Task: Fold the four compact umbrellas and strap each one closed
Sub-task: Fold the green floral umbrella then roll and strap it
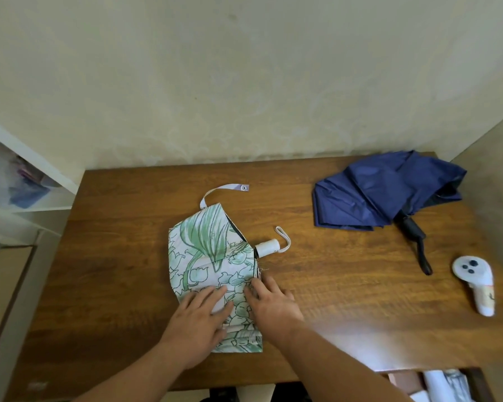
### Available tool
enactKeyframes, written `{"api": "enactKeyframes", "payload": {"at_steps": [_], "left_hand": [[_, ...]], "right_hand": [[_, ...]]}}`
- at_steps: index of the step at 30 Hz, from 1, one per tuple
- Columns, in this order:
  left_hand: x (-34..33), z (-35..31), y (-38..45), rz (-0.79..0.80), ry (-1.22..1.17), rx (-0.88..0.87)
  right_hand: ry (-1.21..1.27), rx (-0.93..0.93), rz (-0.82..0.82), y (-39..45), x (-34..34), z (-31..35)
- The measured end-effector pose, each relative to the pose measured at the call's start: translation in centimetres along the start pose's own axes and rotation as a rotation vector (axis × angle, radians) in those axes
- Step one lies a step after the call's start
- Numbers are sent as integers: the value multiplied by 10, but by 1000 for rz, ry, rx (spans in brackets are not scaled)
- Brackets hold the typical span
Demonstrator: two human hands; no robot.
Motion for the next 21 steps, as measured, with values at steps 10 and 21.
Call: {"api": "enactKeyframes", "payload": {"at_steps": [10, 21], "left_hand": [[-24, 4, -12, 113, 85, -99], [-43, 2, -54, -21, 85, -153]], "right_hand": [[43, 53, -128, 15, 46, 20], [-50, 60, 129, -4, -44, -12]]}}
Point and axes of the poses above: each hand's wrist, its own y-axis towards the middle knuckle, its own x-axis out of the back of the hand, z = x × y, the point moved 9 cm from there along y, towards the middle knuckle, and after that the axes turned 12 degrees about -z, right-handed, at the moved point
